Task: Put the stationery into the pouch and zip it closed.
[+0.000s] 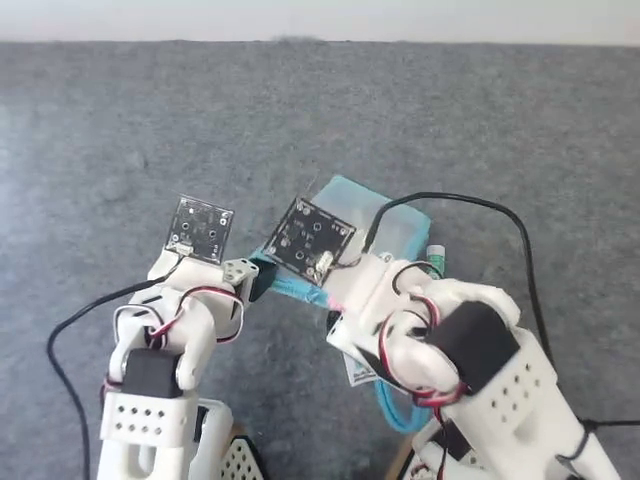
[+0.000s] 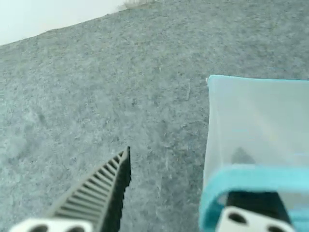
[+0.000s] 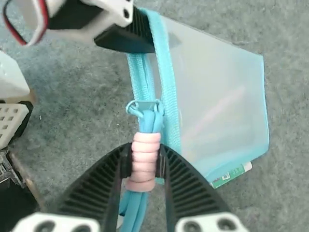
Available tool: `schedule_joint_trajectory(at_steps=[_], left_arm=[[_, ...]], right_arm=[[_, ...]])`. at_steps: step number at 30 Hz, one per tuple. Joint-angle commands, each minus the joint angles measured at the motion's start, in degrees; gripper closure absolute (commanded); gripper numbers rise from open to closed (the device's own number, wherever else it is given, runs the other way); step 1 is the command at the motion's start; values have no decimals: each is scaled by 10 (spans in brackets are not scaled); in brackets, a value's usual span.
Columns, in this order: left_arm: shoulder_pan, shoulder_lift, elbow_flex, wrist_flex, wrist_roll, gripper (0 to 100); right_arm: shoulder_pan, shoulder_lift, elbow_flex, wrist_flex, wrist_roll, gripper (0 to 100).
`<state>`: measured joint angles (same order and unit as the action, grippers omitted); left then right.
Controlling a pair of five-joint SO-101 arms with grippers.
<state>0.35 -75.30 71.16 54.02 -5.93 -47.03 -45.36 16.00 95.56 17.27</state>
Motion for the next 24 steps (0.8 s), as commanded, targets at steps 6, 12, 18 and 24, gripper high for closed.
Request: schedule_joint_trajectory(at_steps=[6,12,18,24], left_arm=[[-1,-11,2,-20,-8,886],[-5,-11,11,-40,37,988],[-101,-6,21,-85,78,989],[-120,-6,55,-115,74,989]], right_arm=[[-4,-22,-15,2,21,992],[-3,-22,-14,0,22,992],[62,-22,-14,-16,23,992],[112,29,-14,-22,35,992]])
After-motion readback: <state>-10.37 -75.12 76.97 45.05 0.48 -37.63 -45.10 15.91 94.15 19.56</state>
